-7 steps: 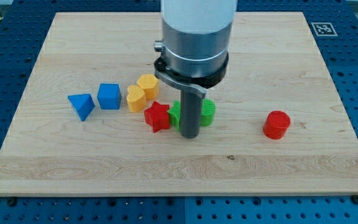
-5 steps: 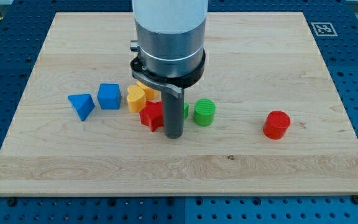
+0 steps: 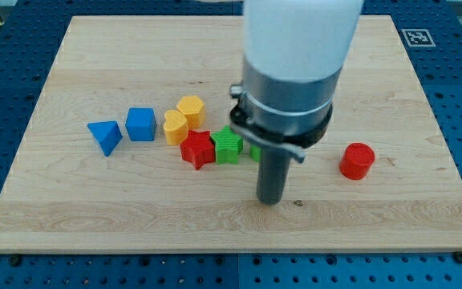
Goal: Move green circle above green star
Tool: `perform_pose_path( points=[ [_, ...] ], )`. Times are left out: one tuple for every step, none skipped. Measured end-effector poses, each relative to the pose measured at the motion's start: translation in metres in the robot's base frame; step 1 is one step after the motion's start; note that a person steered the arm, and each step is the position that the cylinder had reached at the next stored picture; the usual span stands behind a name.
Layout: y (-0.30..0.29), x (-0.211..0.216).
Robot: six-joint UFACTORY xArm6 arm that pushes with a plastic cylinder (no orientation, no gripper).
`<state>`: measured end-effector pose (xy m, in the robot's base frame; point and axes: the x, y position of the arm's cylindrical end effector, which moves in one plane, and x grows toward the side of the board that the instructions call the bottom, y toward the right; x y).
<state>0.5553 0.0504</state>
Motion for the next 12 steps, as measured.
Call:
perform_pose_path(
  points=[
    [0.021, -0.018],
    [0.028, -0.028],
    [0.028, -0.03],
    [0.018, -0.03],
    [0.005, -0.034],
    [-0.011, -0.043],
    [-0.021, -0.059],
    [-0.029, -0.079],
    [-0.037, -0.097],
    [-0.038, -0.091],
    [-0.03, -0.056],
    [-0.021, -0.018]
  ],
)
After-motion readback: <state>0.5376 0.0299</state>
